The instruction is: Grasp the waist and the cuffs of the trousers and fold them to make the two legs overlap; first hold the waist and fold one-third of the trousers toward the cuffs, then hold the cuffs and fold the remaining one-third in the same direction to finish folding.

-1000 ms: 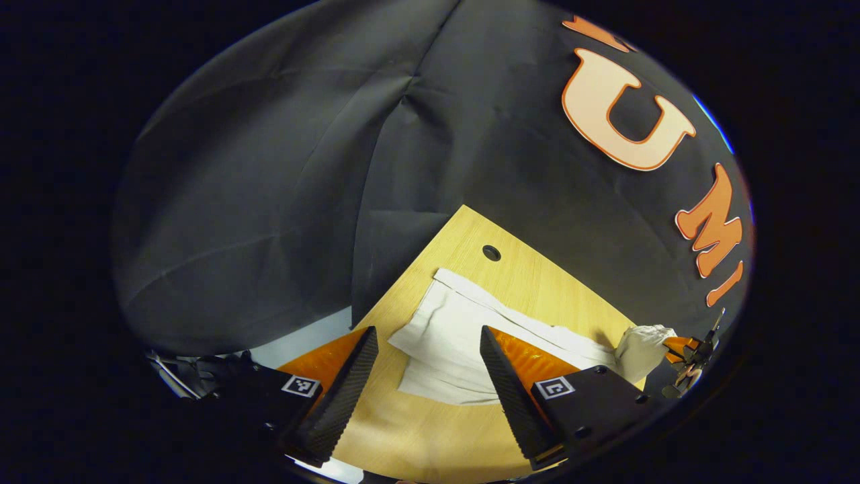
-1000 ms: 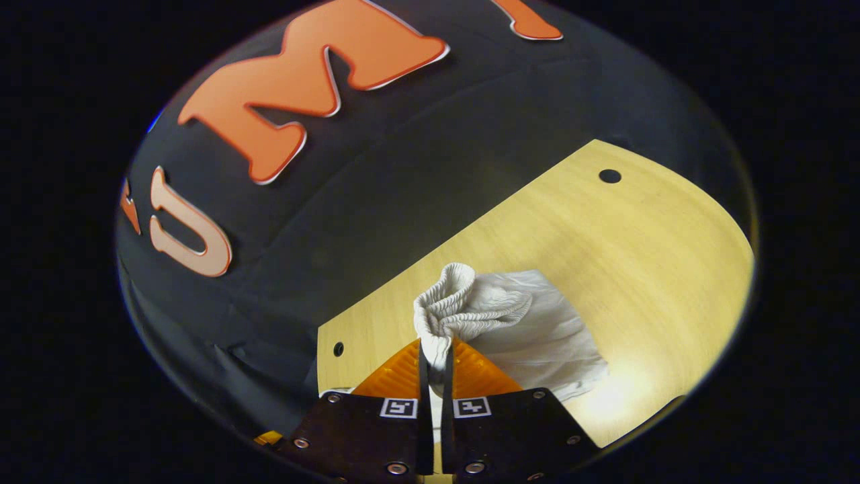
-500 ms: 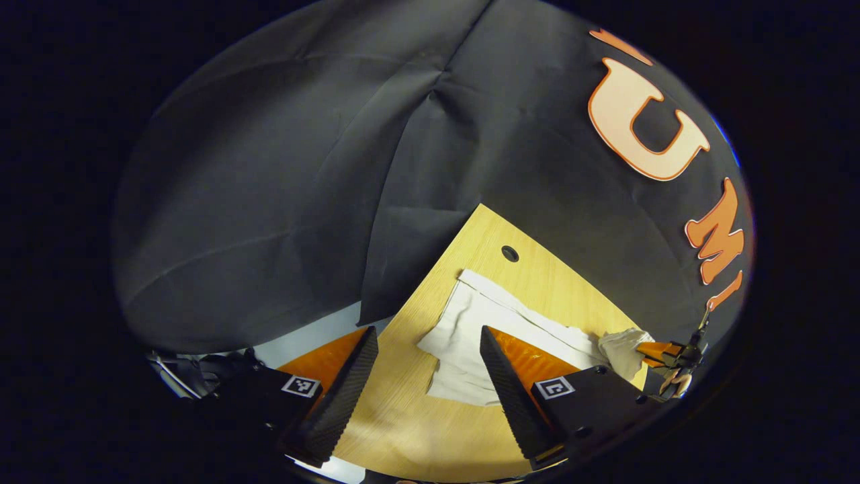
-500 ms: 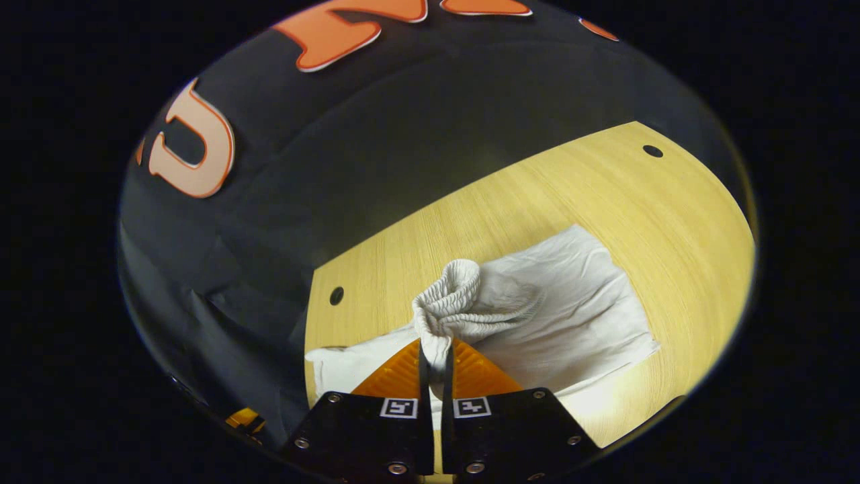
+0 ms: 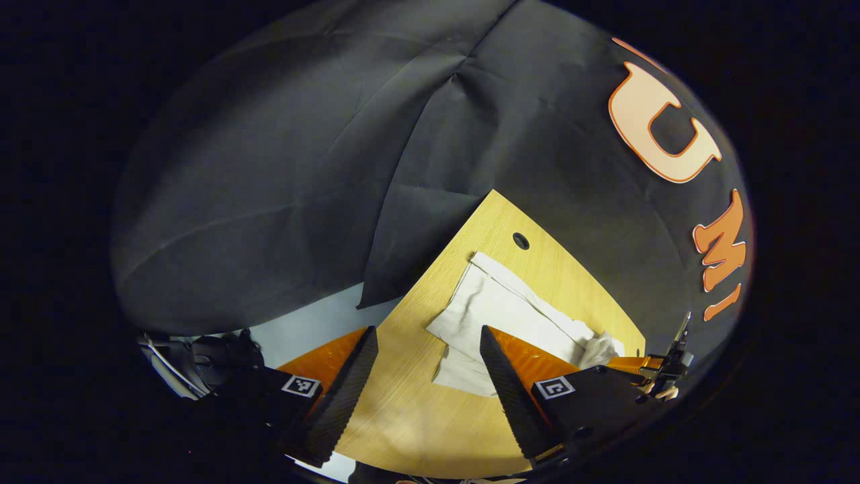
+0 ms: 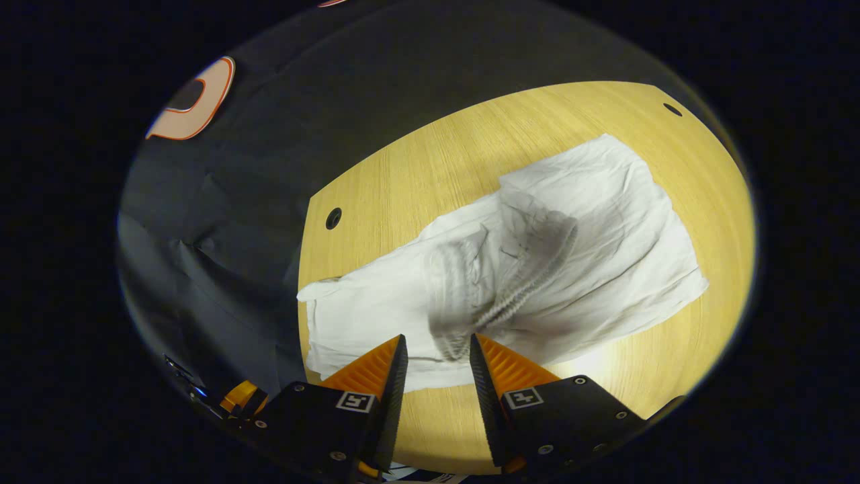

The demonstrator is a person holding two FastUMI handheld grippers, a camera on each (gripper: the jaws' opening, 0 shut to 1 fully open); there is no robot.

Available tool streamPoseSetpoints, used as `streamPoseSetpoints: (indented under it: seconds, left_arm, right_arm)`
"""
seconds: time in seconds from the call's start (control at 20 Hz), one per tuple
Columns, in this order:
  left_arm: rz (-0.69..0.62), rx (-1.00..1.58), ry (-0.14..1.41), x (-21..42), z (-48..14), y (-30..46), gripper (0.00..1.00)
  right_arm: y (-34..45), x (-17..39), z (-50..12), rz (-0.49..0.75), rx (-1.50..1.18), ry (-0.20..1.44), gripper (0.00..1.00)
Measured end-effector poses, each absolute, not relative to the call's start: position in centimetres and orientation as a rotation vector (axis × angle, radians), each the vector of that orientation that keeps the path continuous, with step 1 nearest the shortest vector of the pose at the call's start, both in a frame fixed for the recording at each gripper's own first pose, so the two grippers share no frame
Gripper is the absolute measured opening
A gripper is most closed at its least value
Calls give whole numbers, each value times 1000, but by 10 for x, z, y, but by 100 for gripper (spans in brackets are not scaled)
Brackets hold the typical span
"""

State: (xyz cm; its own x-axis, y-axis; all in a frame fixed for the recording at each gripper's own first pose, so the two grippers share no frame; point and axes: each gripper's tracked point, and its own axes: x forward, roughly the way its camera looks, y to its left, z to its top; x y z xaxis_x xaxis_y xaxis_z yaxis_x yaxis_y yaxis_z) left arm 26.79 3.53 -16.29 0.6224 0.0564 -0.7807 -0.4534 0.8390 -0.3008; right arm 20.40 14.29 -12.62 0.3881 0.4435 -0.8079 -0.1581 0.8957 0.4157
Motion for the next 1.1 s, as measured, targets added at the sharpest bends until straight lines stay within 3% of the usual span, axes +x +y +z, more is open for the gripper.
streamPoseSetpoints:
  seconds: [0.05,0.15,0.2,0.25,0.65,1.1]
  left_arm:
    - [304,-523,861,268,-164,33,100]
    - [300,-561,873,267,-169,27,100]
    - [300,-587,884,267,-171,23,100]
    - [306,-607,894,266,-175,20,100]
    - [307,-892,985,249,-224,-19,100]
    - [299,-1020,1061,260,-273,-48,100]
  right_arm:
    - [138,203,-128,389,279,1108,59]
    - [137,194,-133,385,278,1105,81]
    - [139,189,-133,383,290,1105,96]
    - [136,187,-131,381,303,1102,99]
    - [99,165,-133,341,406,1122,99]
    - [37,148,-141,230,490,1120,98]
